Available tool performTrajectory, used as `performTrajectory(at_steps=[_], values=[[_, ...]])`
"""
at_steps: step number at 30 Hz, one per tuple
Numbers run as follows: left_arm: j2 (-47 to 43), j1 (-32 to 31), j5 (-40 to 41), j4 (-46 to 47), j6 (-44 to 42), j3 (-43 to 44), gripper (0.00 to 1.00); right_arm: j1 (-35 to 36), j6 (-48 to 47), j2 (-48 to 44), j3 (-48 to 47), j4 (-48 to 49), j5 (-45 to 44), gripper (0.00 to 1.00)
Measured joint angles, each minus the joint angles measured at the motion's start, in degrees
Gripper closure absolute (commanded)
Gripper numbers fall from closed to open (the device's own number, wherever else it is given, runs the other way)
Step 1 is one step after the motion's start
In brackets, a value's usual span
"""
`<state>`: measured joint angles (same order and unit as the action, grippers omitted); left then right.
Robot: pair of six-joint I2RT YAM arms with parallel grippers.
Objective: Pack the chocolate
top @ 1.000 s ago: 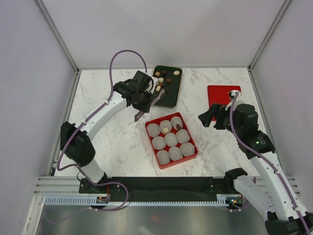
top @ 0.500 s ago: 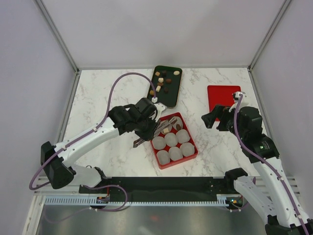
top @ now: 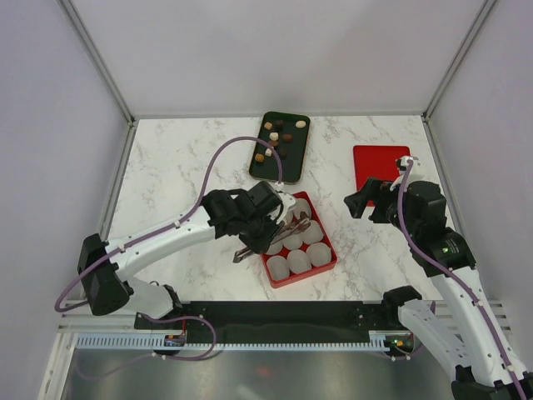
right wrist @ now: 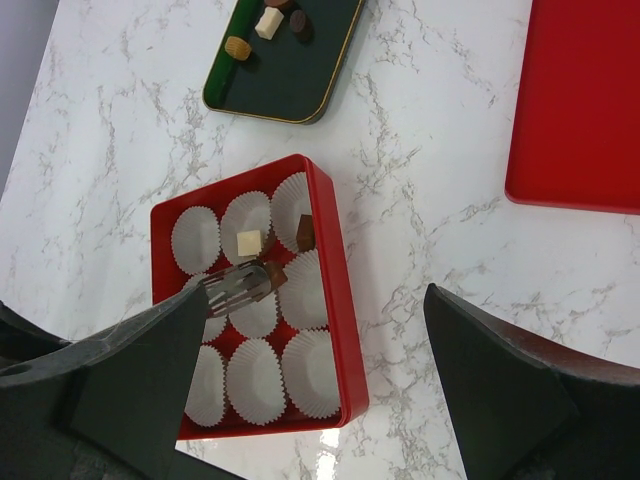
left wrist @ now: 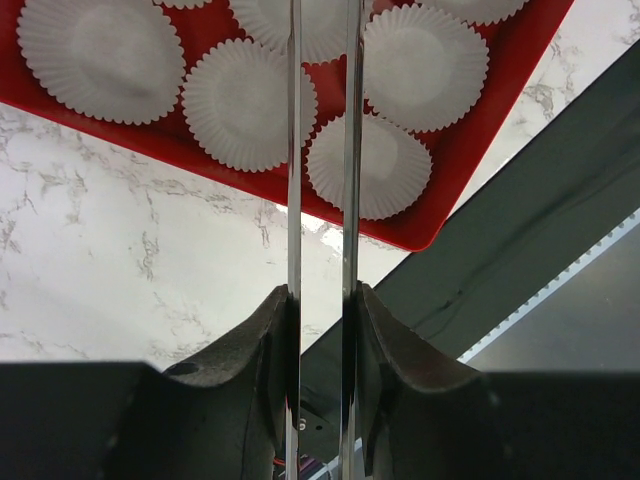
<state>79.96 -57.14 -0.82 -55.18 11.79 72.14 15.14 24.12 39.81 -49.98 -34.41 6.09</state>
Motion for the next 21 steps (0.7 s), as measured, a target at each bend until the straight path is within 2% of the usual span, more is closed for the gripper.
performTrajectory(at_steps=[21], values=[[6.0, -1.9, 0.0, 0.0, 0.2, 0.8, 0.67, 0.0, -0.5, 0.3, -0.7, 0.0, -0.6, 0.02]])
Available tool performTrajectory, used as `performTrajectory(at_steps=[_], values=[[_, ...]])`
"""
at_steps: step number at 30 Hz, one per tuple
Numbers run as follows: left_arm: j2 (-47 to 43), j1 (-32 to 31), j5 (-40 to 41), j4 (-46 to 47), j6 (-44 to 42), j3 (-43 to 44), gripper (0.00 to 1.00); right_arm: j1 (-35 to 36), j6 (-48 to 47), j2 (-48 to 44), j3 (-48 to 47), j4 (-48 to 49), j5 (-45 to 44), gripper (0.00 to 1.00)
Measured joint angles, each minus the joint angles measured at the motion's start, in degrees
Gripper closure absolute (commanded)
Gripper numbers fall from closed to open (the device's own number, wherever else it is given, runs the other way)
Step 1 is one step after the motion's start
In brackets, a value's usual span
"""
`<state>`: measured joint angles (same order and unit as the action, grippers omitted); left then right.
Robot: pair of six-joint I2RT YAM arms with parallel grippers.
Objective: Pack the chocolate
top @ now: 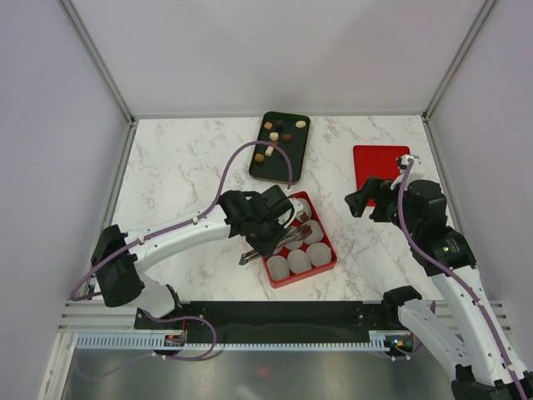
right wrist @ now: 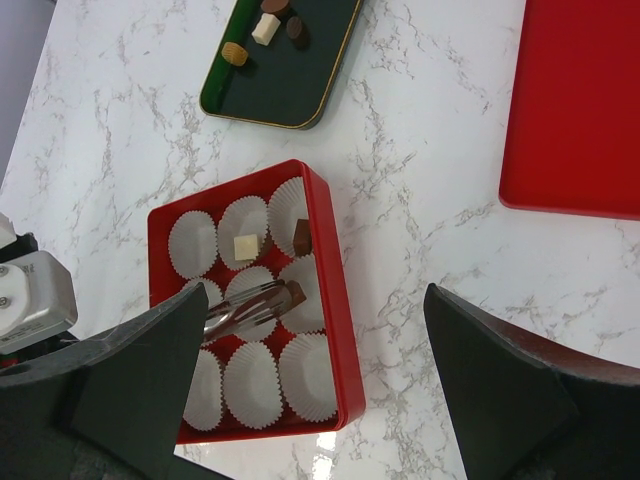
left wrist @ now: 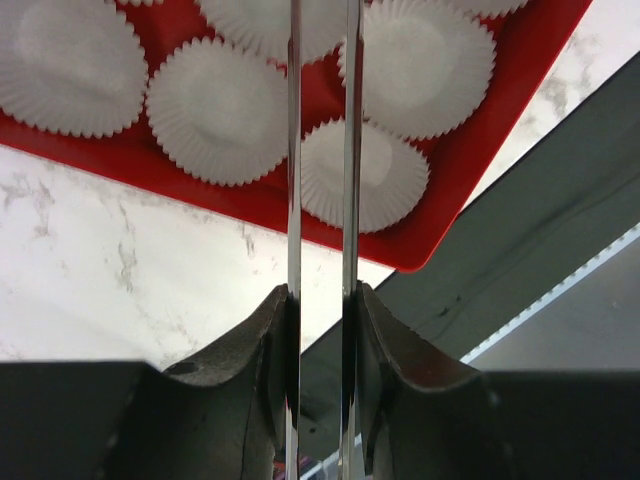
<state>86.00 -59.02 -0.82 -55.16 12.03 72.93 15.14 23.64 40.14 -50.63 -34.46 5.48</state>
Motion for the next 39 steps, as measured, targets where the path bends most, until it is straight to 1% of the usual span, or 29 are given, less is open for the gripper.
performTrajectory(at_steps=[8, 32, 36, 39], values=[[1.1, 0.0, -1.1, 4.6, 1.5, 1.8, 0.67, 0.0, -0.1, 0.0, 0.0, 0.0, -0.3, 0.02], [0.6, 0.0, -1.1, 4.7, 1.9, 1.7, 0.67, 0.0, -0.5, 0.1, 0.0, 0.1, -0.4, 0.02], [0.3, 0.0, -0.8, 4.9, 2.0, 0.8, 0.67, 0.0, -0.5, 0.1, 0.0, 0.1, -0.4, 0.02], [-0.3, 0.0, -0.6, 3.3, 2.3, -0.2, 0.67, 0.0, -0.5, 0.1, 0.0, 0.1, -0.4, 0.02]])
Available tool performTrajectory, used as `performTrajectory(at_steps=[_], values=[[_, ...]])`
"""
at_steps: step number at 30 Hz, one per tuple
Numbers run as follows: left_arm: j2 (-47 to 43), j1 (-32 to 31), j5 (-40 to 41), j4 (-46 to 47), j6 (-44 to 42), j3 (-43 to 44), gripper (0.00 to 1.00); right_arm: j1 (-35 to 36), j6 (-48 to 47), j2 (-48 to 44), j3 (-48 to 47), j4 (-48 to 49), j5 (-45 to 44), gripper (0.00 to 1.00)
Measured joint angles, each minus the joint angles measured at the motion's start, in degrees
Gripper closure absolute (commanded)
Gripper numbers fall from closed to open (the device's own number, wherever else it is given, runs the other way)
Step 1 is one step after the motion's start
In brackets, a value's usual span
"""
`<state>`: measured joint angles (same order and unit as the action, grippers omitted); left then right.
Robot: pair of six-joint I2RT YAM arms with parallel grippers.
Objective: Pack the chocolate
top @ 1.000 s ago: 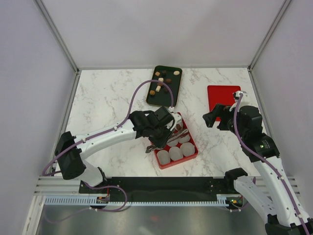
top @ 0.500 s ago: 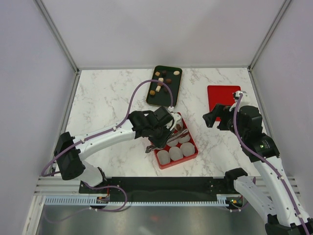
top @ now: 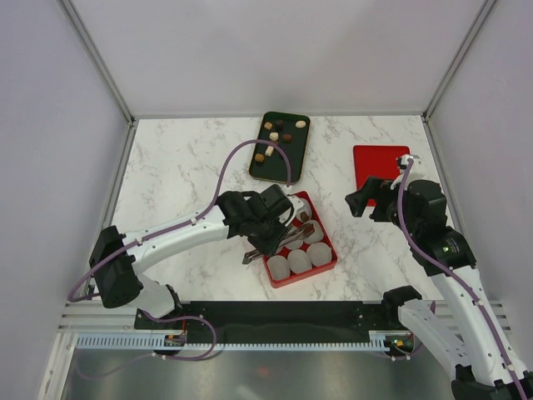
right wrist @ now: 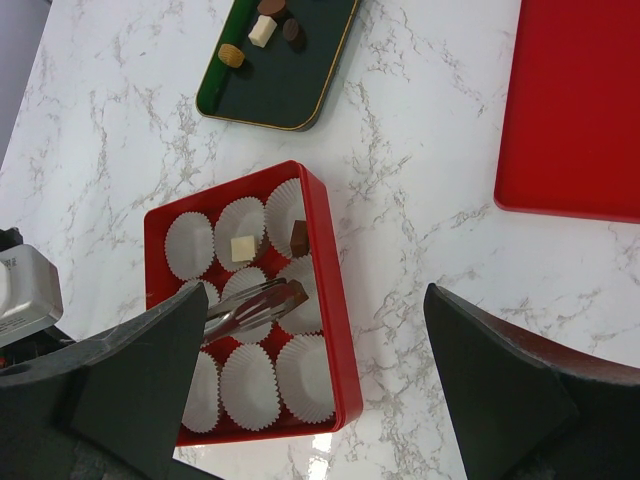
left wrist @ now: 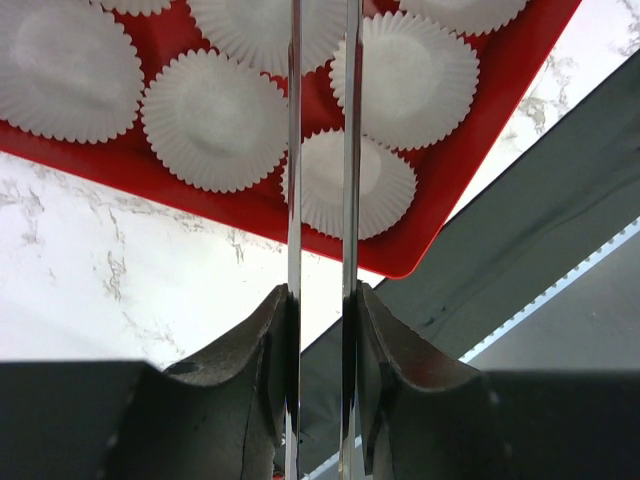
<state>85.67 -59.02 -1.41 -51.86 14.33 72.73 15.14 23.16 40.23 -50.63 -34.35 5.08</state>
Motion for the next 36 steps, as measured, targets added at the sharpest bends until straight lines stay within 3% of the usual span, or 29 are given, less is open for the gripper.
performTrajectory(at_steps=[20, 21, 36], values=[[0.5, 0.0, 0.0, -2.1, 0.2, 1.6, 0.67, 0.0, 0.2, 0.0, 0.0, 0.0, 0.0, 0.02], [0.7, 0.0, 0.0, -2.1, 0.2, 1.9, 0.61, 0.0, 0.2, 0.0, 0.0, 0.0, 0.0, 0.02], [1.7, 0.0, 0.1, -1.9, 0.2, 2.4, 0.54, 0.0, 0.2, 0.0, 0.0, 0.0, 0.0, 0.02]])
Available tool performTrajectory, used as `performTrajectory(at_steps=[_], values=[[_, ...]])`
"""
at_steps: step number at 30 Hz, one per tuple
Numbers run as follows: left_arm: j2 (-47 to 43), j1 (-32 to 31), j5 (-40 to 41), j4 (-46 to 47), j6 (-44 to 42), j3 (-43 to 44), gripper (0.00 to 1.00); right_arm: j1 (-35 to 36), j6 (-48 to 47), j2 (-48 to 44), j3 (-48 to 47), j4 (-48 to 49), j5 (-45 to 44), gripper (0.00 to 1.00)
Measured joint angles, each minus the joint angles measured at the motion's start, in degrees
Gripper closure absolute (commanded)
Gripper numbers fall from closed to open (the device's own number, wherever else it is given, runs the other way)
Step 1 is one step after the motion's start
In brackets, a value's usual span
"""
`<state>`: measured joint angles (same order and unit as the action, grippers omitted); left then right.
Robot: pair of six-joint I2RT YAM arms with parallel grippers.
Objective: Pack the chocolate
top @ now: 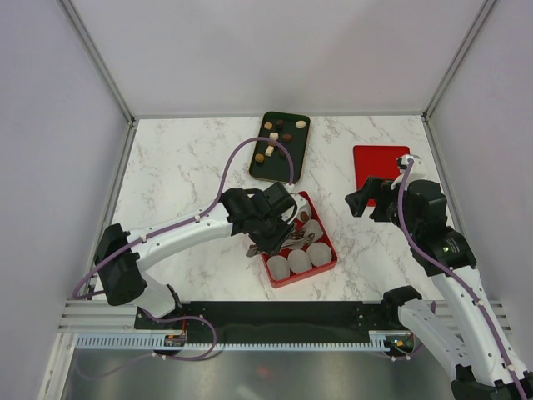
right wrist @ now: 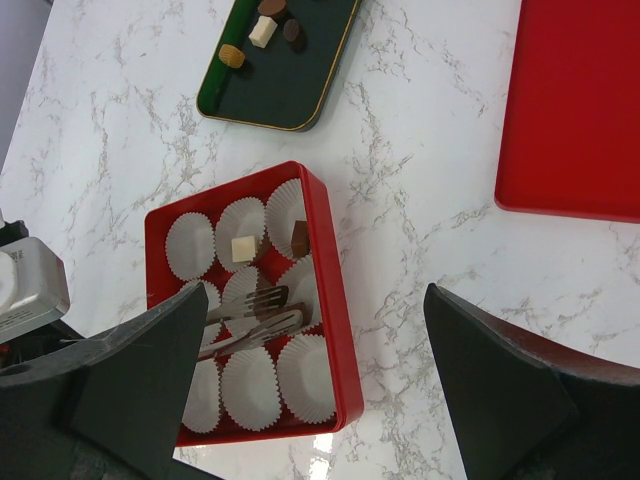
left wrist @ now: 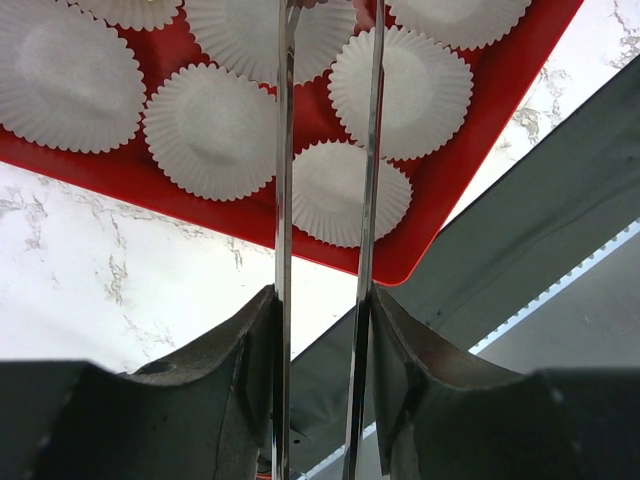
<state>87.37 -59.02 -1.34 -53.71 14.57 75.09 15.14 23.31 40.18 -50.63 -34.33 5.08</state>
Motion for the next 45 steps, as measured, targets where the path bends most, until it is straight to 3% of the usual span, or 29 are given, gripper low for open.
performTrajectory(at_steps=[20, 32, 45], values=[[-0.2, 0.0, 9.4, -0.3, 0.6, 9.6, 0.57, 0.0, 0.0, 0.3, -0.1, 0.0, 0.0, 0.02], [-2.9, 1.0, 9.3, -3.3, 0.7, 4.7, 0.58, 0.0, 0.0, 0.3, -0.1, 0.1, 0.0, 0.02], [6.2, 17.9, 10.3, -0.5, -1.6, 19.5, 0.54, 0.0, 0.4, 1.4, 0.1, 1.7, 1.1, 0.02]])
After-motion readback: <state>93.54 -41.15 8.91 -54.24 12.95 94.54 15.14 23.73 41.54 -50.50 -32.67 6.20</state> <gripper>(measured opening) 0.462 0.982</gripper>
